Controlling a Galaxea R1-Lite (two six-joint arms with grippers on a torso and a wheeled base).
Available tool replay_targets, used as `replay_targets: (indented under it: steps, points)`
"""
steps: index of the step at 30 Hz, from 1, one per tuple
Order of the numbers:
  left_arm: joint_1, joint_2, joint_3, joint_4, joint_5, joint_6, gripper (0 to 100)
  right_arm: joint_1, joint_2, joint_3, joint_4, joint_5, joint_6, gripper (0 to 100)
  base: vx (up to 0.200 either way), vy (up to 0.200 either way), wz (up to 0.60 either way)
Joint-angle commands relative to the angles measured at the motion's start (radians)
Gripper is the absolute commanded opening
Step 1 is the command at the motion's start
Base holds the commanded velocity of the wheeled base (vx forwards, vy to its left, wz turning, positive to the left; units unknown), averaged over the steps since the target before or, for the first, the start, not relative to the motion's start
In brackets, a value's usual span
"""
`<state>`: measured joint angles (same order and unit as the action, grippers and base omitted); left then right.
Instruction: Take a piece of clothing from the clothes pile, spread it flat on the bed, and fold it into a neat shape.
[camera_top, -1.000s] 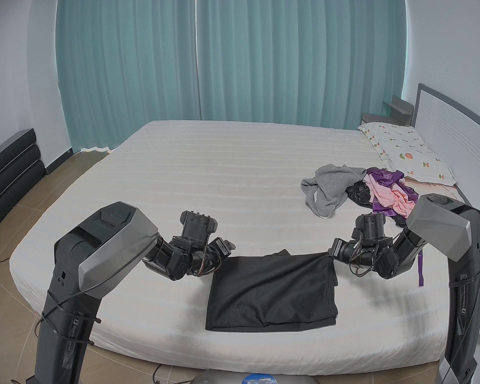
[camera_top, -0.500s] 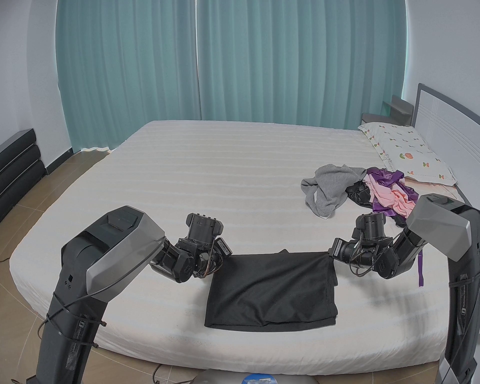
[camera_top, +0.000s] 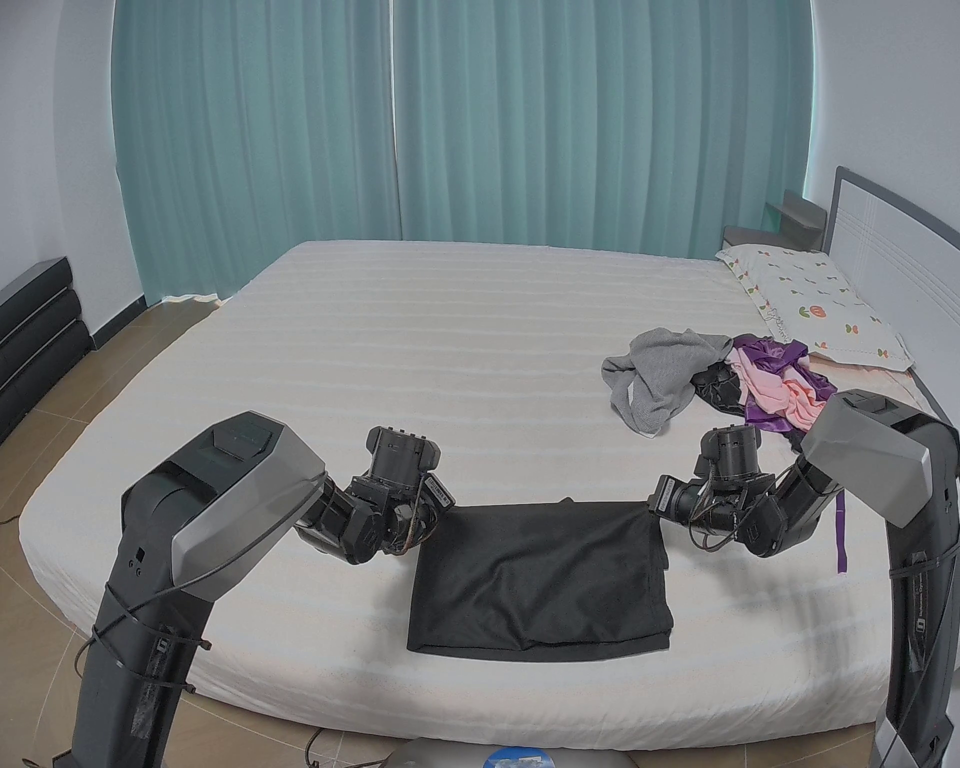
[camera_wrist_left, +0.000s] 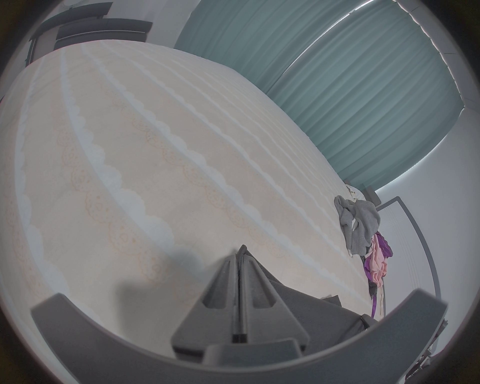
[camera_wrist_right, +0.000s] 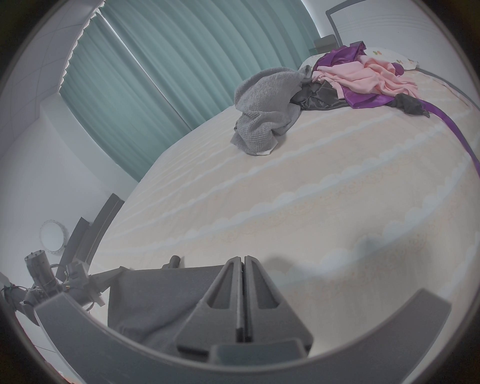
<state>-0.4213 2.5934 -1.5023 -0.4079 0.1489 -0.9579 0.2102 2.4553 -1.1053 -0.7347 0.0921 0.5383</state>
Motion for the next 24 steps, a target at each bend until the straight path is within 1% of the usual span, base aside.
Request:
replay_targets:
  steps: [1, 6, 15, 16, 17, 18, 22, 24]
  points:
    - [0.001, 0.001, 0.001, 0.001, 0.0, 0.001, 0, 0.011, 0.025, -0.022, 0.001, -0.025, -0.001, 0, 0.0, 0.0, 0.0]
    - [0.002, 0.005, -0.004, 0.004, 0.0, 0.001, 0, 0.026, 0.054, -0.053, 0.001, -0.054, -0.003, 0, 0.0, 0.0, 0.0]
    - [0.001, 0.007, -0.006, 0.017, -0.009, 0.002, 0, 0.032, 0.06, -0.059, 0.005, -0.061, -0.008, 0, 0.0, 0.0, 0.0]
    - [0.002, 0.005, -0.006, 0.018, -0.009, 0.002, 100, 0.032, 0.06, -0.057, 0.005, -0.061, -0.008, 0, 0.0, 0.0, 0.0]
    - [0.001, 0.005, -0.006, 0.02, -0.009, 0.002, 100, 0.032, 0.06, -0.057, 0.003, -0.061, -0.008, 0, 0.0, 0.0, 0.0]
    - [0.001, 0.005, -0.006, 0.023, -0.011, 0.002, 100, 0.032, 0.057, -0.053, -0.008, -0.06, -0.006, 100, 0.0, 0.0, 0.0]
    - [0.006, 0.001, -0.006, 0.02, -0.011, -0.004, 100, 0.011, 0.002, -0.021, 0.001, -0.046, 0.0, 100, 0.0, 0.0, 0.0]
    - [0.018, -0.009, -0.001, 0.017, -0.012, -0.013, 100, -0.006, -0.039, 0.021, 0.0, -0.023, 0.0, 100, 0.0, 0.0, 0.0]
